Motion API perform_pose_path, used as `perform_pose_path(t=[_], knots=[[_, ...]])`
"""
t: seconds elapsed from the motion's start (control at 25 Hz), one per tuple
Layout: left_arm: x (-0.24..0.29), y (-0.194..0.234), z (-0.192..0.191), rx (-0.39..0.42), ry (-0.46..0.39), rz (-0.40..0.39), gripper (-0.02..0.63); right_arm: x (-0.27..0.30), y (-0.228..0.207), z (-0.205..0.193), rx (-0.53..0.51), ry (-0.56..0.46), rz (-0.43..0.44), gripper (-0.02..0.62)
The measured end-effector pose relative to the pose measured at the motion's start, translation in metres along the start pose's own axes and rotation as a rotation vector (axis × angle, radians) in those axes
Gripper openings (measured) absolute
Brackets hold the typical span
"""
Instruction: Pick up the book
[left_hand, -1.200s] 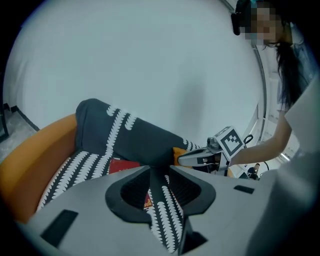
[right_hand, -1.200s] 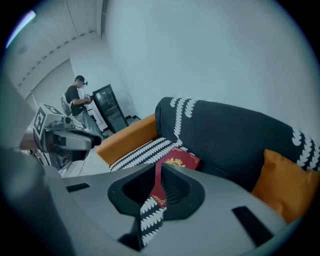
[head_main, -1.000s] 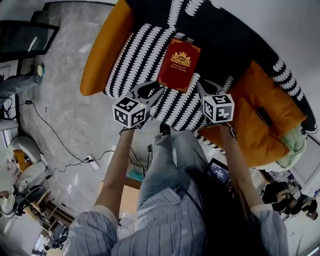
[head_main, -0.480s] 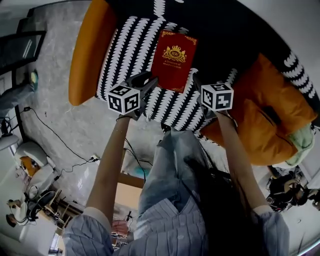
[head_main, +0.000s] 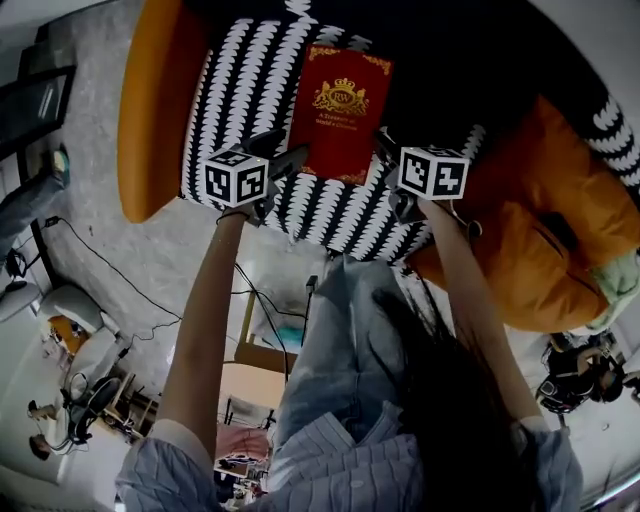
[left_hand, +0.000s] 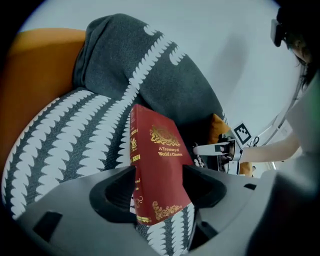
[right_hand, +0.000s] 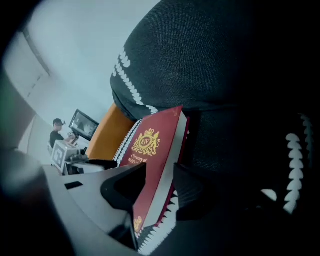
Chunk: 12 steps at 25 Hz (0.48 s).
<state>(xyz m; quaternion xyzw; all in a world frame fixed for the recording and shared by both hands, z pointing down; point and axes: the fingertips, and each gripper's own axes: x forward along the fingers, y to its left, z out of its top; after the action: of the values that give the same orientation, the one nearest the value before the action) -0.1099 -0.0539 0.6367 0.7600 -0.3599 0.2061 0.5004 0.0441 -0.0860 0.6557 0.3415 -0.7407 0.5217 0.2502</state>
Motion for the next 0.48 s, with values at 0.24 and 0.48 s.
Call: perform_pose_path(t=[0.24, 0.48], knots=[[0.016, 0.008, -0.004, -0.041, 0.014, -0.056, 0.326, 0.017, -0.001, 0.012, 0.081, -0.009, 0.02, 0.167], [0.026, 0.019, -0.018, -0.093, 0.058, -0.035, 0.334, 0.024, -0.001, -0.001, 0.063, 0.06, 0.009, 0.167]])
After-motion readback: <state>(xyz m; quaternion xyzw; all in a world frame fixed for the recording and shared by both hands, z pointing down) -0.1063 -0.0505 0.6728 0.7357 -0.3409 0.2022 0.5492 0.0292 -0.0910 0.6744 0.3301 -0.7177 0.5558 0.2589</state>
